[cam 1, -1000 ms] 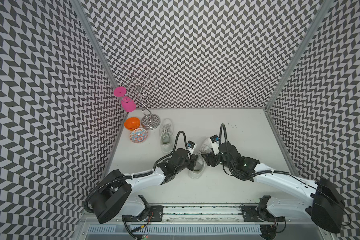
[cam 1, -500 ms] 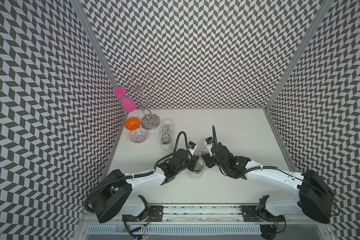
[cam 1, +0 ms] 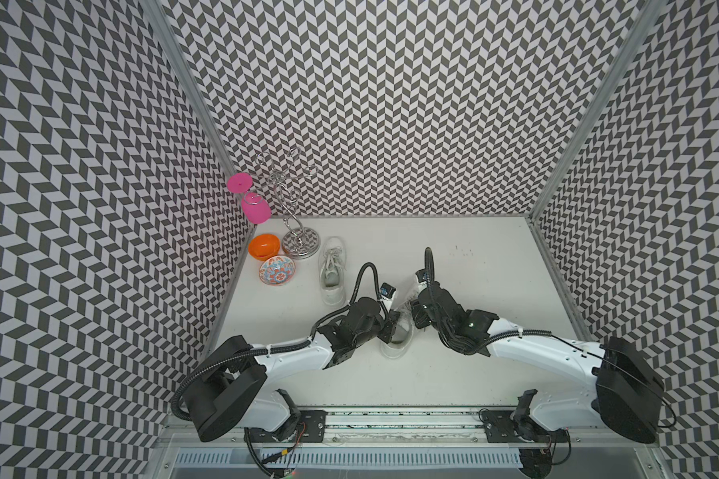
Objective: Remove the insole from the shoe
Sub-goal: Untie the shoelace on the shoe.
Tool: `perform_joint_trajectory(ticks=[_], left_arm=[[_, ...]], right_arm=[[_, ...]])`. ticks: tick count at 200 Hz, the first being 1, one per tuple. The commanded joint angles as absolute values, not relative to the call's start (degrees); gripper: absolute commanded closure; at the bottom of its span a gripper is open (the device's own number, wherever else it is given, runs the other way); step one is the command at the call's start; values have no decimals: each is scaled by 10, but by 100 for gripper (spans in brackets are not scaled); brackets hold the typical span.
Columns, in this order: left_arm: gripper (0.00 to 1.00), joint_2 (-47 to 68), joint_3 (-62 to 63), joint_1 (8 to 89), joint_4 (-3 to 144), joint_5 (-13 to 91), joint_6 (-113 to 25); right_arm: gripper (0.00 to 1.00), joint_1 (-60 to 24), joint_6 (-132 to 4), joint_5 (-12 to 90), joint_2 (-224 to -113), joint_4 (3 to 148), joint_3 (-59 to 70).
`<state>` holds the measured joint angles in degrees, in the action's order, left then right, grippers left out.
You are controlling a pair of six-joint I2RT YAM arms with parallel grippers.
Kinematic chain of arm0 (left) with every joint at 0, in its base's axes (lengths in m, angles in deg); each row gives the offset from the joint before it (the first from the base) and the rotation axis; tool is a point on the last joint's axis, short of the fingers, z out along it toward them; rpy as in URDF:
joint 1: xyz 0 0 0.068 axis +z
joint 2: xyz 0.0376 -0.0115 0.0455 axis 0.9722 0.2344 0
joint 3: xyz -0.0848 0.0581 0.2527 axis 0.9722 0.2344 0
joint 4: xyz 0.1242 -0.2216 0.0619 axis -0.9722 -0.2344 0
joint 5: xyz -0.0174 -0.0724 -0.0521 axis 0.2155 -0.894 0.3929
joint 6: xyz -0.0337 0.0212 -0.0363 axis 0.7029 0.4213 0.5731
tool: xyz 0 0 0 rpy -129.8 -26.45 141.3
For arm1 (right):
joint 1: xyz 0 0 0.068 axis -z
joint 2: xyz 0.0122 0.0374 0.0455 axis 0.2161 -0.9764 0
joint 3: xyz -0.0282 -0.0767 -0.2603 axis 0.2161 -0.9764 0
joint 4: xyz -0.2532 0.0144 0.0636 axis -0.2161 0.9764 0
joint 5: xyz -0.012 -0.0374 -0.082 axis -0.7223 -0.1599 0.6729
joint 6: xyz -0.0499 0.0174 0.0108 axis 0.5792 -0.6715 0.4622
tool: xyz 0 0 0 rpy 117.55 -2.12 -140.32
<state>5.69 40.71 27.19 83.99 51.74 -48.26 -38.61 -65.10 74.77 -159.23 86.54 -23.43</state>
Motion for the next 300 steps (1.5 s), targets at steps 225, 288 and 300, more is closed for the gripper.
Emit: perform_joint_trajectory(ticks=[225, 288, 300], left_arm=[[100, 31, 395, 265, 904, 522, -488], [100, 49, 385, 265, 896, 524, -485], [100, 49, 385, 265, 899, 521, -485]], right_arm=[[22, -320, -698, 849, -1606, 858, -207], [19, -355, -654, 742, -1606, 855, -180], [18, -358, -656, 720, -1603, 837, -188]])
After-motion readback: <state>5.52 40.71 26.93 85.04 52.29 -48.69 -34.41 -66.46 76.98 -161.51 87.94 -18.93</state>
